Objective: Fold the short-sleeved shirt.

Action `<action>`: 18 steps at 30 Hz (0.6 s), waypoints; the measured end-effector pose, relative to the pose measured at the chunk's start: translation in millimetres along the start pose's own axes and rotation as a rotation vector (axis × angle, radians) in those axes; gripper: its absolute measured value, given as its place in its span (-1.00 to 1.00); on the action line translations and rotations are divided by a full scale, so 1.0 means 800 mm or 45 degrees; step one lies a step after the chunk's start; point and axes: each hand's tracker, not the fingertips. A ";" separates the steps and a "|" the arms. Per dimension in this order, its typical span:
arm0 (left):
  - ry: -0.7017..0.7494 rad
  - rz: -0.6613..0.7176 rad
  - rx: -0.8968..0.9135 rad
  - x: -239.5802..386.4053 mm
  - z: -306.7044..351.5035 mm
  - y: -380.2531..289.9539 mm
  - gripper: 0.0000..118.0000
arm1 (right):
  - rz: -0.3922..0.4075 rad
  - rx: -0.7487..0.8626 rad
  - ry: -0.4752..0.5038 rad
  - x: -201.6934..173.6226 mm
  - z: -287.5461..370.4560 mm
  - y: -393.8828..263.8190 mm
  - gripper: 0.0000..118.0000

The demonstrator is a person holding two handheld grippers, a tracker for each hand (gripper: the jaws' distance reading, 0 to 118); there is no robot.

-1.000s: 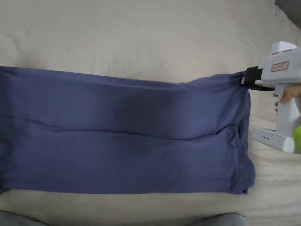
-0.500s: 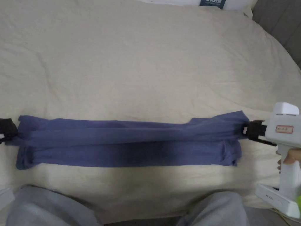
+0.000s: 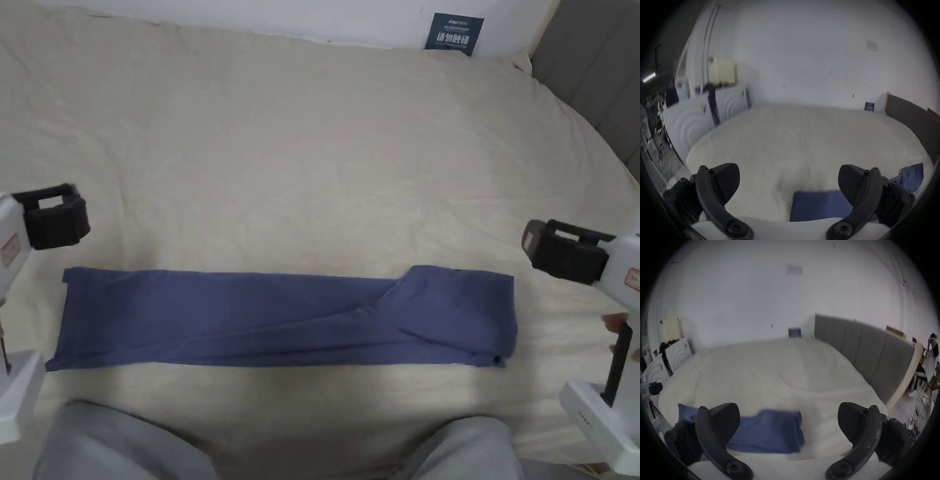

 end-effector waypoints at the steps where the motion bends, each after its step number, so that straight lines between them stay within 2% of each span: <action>1: -0.011 -0.018 0.044 0.009 0.006 0.004 1.00 | 0.022 0.061 0.001 -0.006 0.002 0.001 1.00; 4: -0.061 -0.045 0.138 0.034 0.021 0.005 1.00 | 0.108 0.230 -0.011 -0.040 0.014 0.003 1.00; 7: -0.104 -0.058 0.160 0.051 0.032 -0.002 0.95 | 0.153 0.304 -0.010 -0.065 0.013 -0.007 1.00; 9: -0.121 -0.062 0.169 0.059 0.036 -0.007 0.62 | 0.153 0.358 -0.009 -0.079 0.011 -0.014 1.00; 10: -0.127 -0.062 0.172 0.062 0.038 -0.009 0.32 | 0.158 0.358 0.002 -0.084 0.010 -0.014 0.93; 11: -0.142 -0.049 0.172 0.066 0.038 -0.010 0.06 | 0.156 0.364 0.011 -0.088 0.009 -0.014 0.74; 12: -0.157 -0.031 0.170 0.067 0.038 -0.010 -0.20 | 0.152 0.372 0.025 -0.092 0.007 -0.014 0.44; 13: -0.171 -0.017 0.164 0.069 0.038 -0.010 -0.49 | 0.150 0.371 0.041 -0.101 0.011 -0.011 0.02; 15: -0.186 -0.009 0.155 0.074 0.037 -0.009 -0.86 | 0.148 0.362 0.042 -0.108 0.004 -0.012 -0.58; 16: -0.190 -0.009 0.150 0.077 0.038 -0.009 -0.99 | 0.145 0.355 0.049 -0.110 0.000 -0.012 -0.78; 18: -0.212 -0.016 0.128 0.079 0.038 -0.009 -1.00 | 0.105 0.317 0.080 -0.116 0.001 -0.013 -0.97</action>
